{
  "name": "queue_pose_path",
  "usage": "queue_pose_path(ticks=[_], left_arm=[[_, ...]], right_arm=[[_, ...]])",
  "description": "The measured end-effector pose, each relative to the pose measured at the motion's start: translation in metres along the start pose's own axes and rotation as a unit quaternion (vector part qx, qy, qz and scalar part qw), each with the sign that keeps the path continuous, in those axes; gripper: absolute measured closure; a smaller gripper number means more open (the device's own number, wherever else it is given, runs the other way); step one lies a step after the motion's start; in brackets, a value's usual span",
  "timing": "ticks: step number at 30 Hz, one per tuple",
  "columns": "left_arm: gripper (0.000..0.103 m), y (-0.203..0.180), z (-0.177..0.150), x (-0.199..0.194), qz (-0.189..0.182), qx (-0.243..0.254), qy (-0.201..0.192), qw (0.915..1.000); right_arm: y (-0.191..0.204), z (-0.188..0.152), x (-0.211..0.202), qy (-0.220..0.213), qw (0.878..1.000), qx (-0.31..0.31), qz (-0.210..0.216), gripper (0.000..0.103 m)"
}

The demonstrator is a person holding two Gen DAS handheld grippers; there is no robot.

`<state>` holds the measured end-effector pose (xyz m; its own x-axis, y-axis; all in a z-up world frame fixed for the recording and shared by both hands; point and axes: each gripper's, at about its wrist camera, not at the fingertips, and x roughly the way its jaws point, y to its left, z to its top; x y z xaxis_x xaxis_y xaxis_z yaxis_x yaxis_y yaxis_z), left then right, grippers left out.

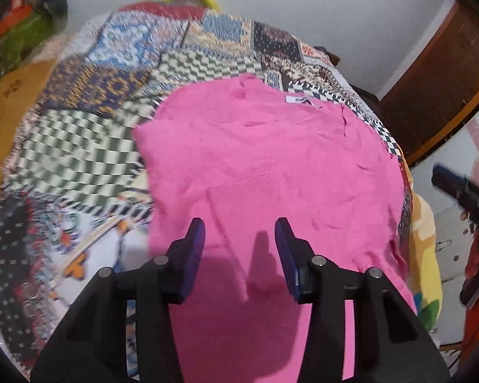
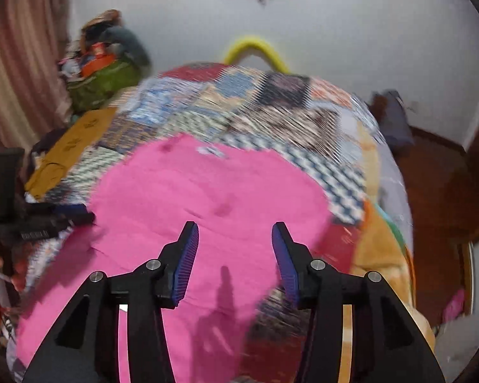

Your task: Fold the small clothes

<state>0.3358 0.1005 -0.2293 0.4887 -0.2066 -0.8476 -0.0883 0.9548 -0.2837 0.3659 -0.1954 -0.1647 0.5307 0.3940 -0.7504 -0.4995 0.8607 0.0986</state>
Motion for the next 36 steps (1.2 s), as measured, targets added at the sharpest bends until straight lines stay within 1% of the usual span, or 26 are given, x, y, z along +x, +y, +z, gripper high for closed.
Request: queue_pose_path(ticks=[3,5,6,7,8,11,13,15,16,19,21,23,25,27,28,30,31,32,33,34,35,36], left_arm=[[0.061,0.003,0.009,0.020,0.014,-0.011,0.011,0.9998],[0.083,0.005,0.013,0.032,0.014,-0.017,0.021,0.9995],[0.085,0.006,0.014,0.035,0.020,-0.019,0.021,0.9994],[0.090,0.006,0.014,0.035,0.018,-0.018,0.019,0.9995],[0.093,0.005,0.013,0.034,0.017,-0.014,0.016,0.9996],[0.099,0.000,0.013,0.027,0.027,0.004,0.004,0.9996],[0.099,-0.008,0.014,0.017,0.031,0.022,-0.011,0.9992],[0.099,-0.015,0.018,0.003,0.034,0.039,-0.034,0.9981],[0.099,-0.019,0.021,-0.005,0.035,0.046,-0.047,0.9972],[0.099,-0.022,0.030,-0.016,0.045,0.059,-0.067,0.9950],[0.099,-0.017,0.035,-0.013,0.060,0.060,-0.067,0.9942],[0.099,-0.008,0.040,-0.002,0.071,0.048,-0.054,0.9948],[0.099,0.004,0.037,0.011,0.066,0.031,-0.031,0.9969],[0.099,0.010,0.033,0.024,0.063,0.025,-0.007,0.9976],[0.099,0.010,0.030,0.028,0.068,0.029,-0.002,0.9973],[0.098,0.005,0.022,0.025,0.080,0.043,-0.004,0.9958],[0.098,0.003,0.020,0.021,0.082,0.050,-0.004,0.9954],[0.095,0.001,0.016,0.015,0.082,0.058,-0.005,0.9950],[0.094,0.001,0.015,0.011,0.082,0.062,-0.007,0.9947],[0.090,0.001,0.011,0.003,0.082,0.065,-0.010,0.9944],[0.085,0.001,0.008,-0.005,0.084,0.066,-0.012,0.9942],[0.083,0.001,0.005,-0.011,0.085,0.066,-0.013,0.9941]], right_arm=[[-0.023,-0.013,0.013,0.019,0.999,0.027,-0.005,0.059],[-0.032,-0.020,0.020,0.027,0.999,0.040,-0.004,0.059],[-0.036,-0.022,0.025,0.031,0.998,0.046,-0.002,0.059],[-0.038,-0.023,0.030,0.033,0.998,0.050,0.001,0.059],[-0.040,-0.024,0.033,0.034,0.998,0.053,0.004,0.059],[-0.041,-0.025,0.043,0.032,0.998,0.058,0.015,0.059],[-0.038,-0.023,0.050,0.027,0.998,0.055,0.019,0.060],[-0.034,-0.021,0.052,0.018,0.999,0.047,0.017,0.079],[-0.032,-0.019,0.054,0.018,0.999,0.041,0.017,0.093],[-0.029,-0.013,0.056,0.014,0.999,0.033,0.013,0.095],[-0.030,-0.010,0.058,0.013,0.999,0.031,0.007,0.095],[-0.030,-0.008,0.059,0.012,0.999,0.032,0.006,0.095],[-0.028,-0.008,0.058,0.016,0.999,0.028,0.003,0.094],[-0.027,-0.008,0.058,0.022,0.999,0.026,-0.002,0.092],[-0.026,-0.008,0.057,0.027,0.999,0.024,-0.003,0.089],[-0.025,-0.010,0.050,0.036,0.999,0.024,-0.001,0.083],[-0.025,-0.012,0.043,0.038,0.999,0.028,0.004,0.077],[-0.025,-0.014,0.038,0.036,0.999,0.029,0.008,0.072],[-0.023,-0.016,0.029,0.032,0.999,0.029,0.013,0.070],[-0.021,-0.017,0.023,0.030,0.999,0.027,0.015,0.067],[-0.018,-0.020,0.015,0.027,0.999,0.022,0.016,0.067],[-0.015,-0.023,0.006,0.026,0.999,0.015,0.016,0.066]])
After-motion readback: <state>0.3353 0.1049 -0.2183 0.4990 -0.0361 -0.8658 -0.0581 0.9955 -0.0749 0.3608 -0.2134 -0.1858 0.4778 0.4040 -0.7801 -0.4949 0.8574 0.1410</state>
